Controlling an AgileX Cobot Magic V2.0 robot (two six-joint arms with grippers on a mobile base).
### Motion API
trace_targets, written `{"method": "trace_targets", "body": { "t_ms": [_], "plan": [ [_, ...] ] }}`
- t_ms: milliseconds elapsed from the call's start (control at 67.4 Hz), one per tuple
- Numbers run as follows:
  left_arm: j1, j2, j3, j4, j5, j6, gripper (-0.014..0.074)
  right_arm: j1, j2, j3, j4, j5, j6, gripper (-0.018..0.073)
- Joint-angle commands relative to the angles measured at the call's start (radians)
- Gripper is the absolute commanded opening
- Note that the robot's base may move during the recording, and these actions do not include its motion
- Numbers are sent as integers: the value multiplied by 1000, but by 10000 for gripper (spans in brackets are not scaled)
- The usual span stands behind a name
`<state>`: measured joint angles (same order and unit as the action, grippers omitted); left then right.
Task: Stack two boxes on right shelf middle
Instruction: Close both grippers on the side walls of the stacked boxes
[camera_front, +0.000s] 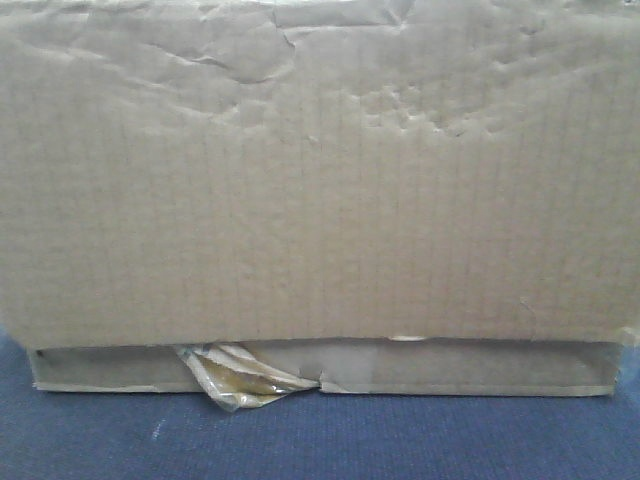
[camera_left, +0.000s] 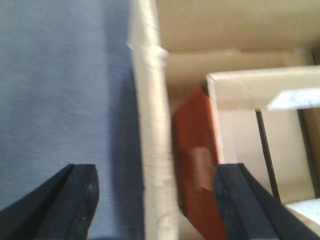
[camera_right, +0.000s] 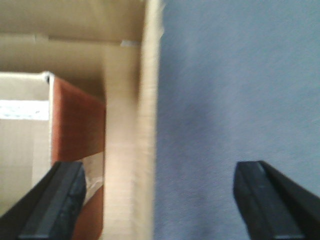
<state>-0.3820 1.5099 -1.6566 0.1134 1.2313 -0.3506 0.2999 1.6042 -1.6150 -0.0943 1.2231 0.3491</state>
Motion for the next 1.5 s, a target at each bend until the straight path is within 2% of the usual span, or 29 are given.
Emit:
{"method": "trace_targets", "body": {
  "t_ms": [0, 297, 371, 579, 697, 905, 1484],
  "plan": [
    [-20, 43, 2, -5, -10, -8, 392, 1, 14, -6, 4, -2, 2, 435],
    [-55, 93, 33, 16, -10, -27, 392, 1, 30, 60, 4, -2, 2, 431],
    [-42, 93, 58, 53, -10, -55, 392, 1, 30, 83, 6, -2, 2, 431],
    [4, 96, 97, 53, -10, -70, 392, 1, 30, 94, 30, -2, 2, 431],
    [11, 103, 97, 55, -10, -70, 392, -1, 31, 94, 30, -2, 2, 431],
    [11, 130, 97, 20, -10, -66, 391, -3, 56, 94, 30, -2, 2, 431],
    [11, 172, 88, 1, -10, -42, 384, -13, 65, 92, 32, -25, 2, 431]
  ]
}}
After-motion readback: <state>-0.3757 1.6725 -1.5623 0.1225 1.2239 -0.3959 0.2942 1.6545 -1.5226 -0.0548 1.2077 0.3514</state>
